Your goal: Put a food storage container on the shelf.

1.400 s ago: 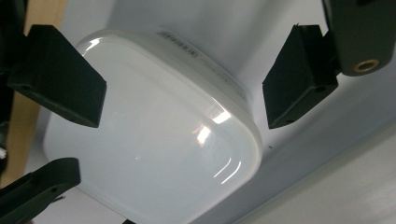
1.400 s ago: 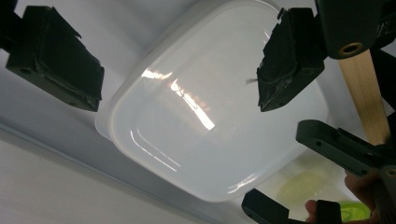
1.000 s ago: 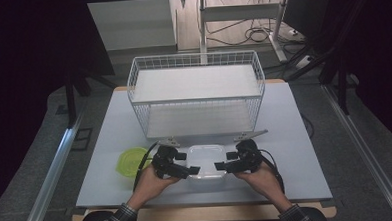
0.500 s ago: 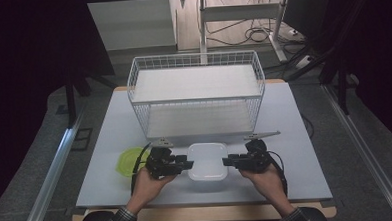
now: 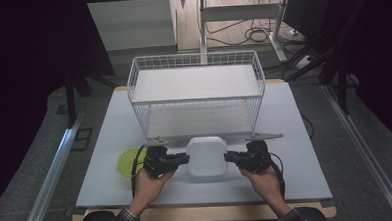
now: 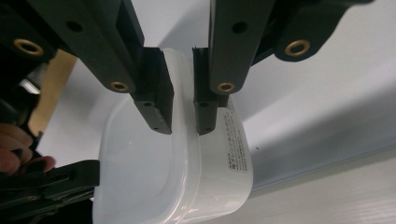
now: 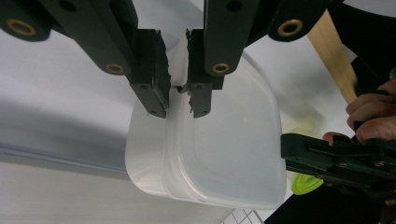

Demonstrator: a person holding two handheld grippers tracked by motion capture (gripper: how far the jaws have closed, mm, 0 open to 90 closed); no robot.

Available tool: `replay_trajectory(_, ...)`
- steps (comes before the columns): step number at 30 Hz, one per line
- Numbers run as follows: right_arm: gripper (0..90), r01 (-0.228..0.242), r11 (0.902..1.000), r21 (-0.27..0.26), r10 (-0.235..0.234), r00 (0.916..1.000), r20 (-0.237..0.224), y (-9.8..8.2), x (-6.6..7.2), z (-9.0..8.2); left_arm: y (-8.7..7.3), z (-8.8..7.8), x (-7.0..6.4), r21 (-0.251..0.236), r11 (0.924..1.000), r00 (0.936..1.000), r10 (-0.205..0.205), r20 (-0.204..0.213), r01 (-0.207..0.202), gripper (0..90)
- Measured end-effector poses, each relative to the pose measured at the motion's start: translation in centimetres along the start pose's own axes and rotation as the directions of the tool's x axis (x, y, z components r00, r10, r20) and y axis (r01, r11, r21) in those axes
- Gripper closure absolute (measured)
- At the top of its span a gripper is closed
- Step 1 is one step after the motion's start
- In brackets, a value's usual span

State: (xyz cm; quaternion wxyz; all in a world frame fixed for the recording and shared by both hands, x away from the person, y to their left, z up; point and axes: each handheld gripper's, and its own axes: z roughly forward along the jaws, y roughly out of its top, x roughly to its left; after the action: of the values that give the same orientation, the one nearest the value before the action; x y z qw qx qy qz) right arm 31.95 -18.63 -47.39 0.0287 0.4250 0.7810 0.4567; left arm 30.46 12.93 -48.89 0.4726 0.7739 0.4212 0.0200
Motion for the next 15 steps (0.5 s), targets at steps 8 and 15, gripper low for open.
replay_trajectory(8, 79.1, 0.060, 0.9971, -0.048, -0.060, 0.9982, -0.006, 0.9, 0.7, -0.7, 0.9, -1.1, -0.6, -0.038, 0.9984, 0.9987, 0.041, -0.029, -0.042, 78.9)
replay_trajectory(15, 79.5, 0.087, 0.9925, -0.086, -0.089, 0.9959, -0.018, 1.9, 1.0, -1.4, 1.9, -1.9, -0.9, -0.061, 0.9964, 0.9976, 0.057, -0.040, -0.060, 78.8)
